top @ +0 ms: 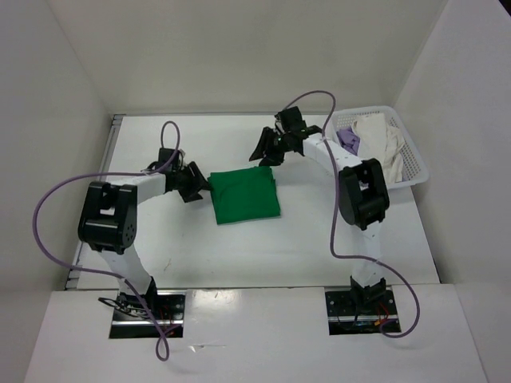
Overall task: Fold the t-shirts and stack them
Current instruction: Put the neatly folded tshirt into the corner of the board with the left arm
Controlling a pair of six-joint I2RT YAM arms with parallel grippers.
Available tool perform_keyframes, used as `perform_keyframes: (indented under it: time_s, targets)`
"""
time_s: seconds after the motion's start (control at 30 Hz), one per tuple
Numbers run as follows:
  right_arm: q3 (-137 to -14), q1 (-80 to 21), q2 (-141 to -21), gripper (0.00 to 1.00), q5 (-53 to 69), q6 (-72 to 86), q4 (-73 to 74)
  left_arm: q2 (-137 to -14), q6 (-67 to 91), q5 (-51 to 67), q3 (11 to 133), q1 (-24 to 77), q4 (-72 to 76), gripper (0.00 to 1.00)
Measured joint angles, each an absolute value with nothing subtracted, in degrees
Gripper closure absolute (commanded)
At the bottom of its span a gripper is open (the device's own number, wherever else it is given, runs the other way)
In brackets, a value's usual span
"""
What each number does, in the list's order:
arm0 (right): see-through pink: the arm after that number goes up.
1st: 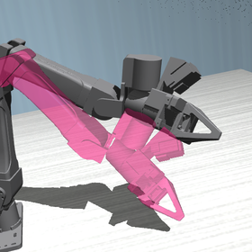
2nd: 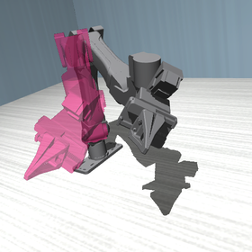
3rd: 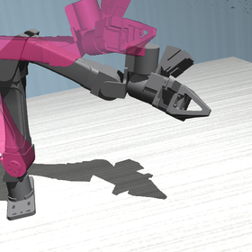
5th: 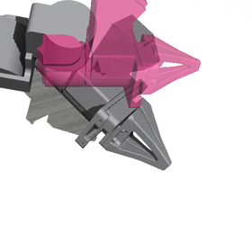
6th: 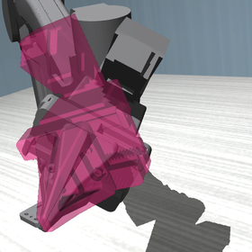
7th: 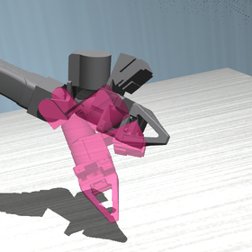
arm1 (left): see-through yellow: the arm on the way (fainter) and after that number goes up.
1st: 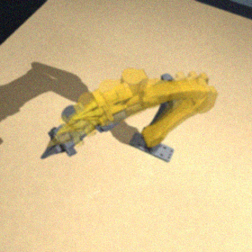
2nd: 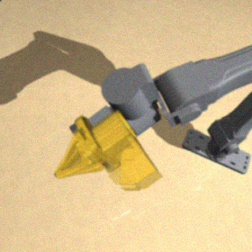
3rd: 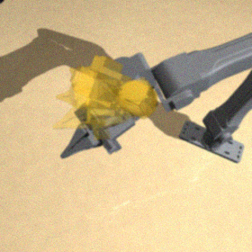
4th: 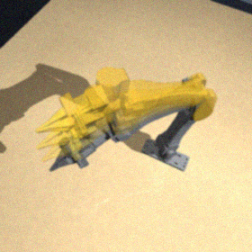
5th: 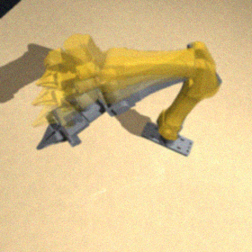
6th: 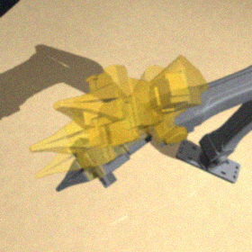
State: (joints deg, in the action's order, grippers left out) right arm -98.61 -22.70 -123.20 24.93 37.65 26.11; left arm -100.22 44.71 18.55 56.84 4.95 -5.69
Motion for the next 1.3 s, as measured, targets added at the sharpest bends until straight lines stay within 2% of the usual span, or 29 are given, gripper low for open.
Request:
perform_keyframes:
  time_s: [0.07, 0.13, 0.2, 0.23, 0.37, 0.47, 0.6, 0.8, 0.87, 0.9, 0.93, 0.97, 1.0, 1.03, 1.07, 1.3]
  targets:
    - [-98.0, -22.61, -119.52, 0.48, 25.45, 37.85, 25.71, -103.24, 44.58, 20.18, 57.06, 6.02, -5.74, 0.37]
    - [-95.64, -22.33, -114.24, 0.48, 26.33, 38.15, 25.41, -104.62, 44.18, 21.82, 58.61, 7.35, -5.43, 0.46]
    - [-93.45, -21.96, -109.45, 0.48, 27.09, 38.52, 25.21, -106.34, 43.59, 21.87, 60.03, 8.82, -5.26, 0.61]
    - [-92.38, -21.76, -107.18, 0.48, 27.4, 38.74, 24.91, -107.37, 43.51, 22.37, 60.73, 9.34, -5.13, 0.75]
    - [-86.5, -20.62, -99.42, 0.48, 28.34, 39.2, 23.03, -111.24, 44.36, 23.46, 64.49, 11.05, -5.19, 0.96]
    - [-81.08, -19.33, -95.29, 0.48, 29.1, 39.46, 22.94, -114.56, 45.47, 23.51, 69.23, 11.31, -5.26, 1.0]
    - [-74.52, -17.91, -91.9, 0.48, 29.17, 39.57, 23.38, -118.85, 45.65, 24.34, 76.73, 9.39, -6.37, 1.0]
    - [-66.0, -17.45, -86.26, 0.48, 29.61, 39.55, 23.66, -120.27, 45.06, 24.14, 86.35, -4.97, -9.26, 0.99]
    - [-64.4, -17.45, -85.52, 0.48, 30.02, 39.57, 23.66, -120.31, 45.3, 23.94, 88.31, -11.31, -8.84, 0.9]
    - [-63.81, -17.45, -85.32, 0.48, 30.24, 39.57, 23.64, -120.44, 45.52, 23.77, 89.17, -14.59, -8.51, 0.79]
    - [-63.24, -17.45, -85.21, 0.48, 30.41, 39.57, 23.64, -120.62, 45.67, 23.46, 89.67, -17.67, -8.14, 0.63]
    - [-62.74, -17.45, -85.12, 0.48, 30.68, 39.55, 23.75, -120.77, 45.8, 23.16, 89.91, -20.34, -7.75, 0.37]
    - [-62.33, -17.45, -85.03, 0.48, 30.83, 39.55, 23.75, -120.92, 46.15, 22.79, 89.97, -22.74, -7.55, 0.21]
    - [-61.95, -17.45, -84.93, 0.48, 30.92, 39.51, 23.81, -121.01, 46.74, 22.48, 89.97, -24.91, -7.55, 0.09]
    - [-61.49, -17.45, -84.68, 0.48, 30.94, 39.48, 23.83, -121.03, 47.2, 22.15, 89.78, -26.2, -7.6, 0.02]
    - [-60.38, -17.45, -83.33, 0.5, 30.81, 39.31, 23.88, -116.11, 48.62, 21.21, 78.48, -25.36, -5.93, 0.0]
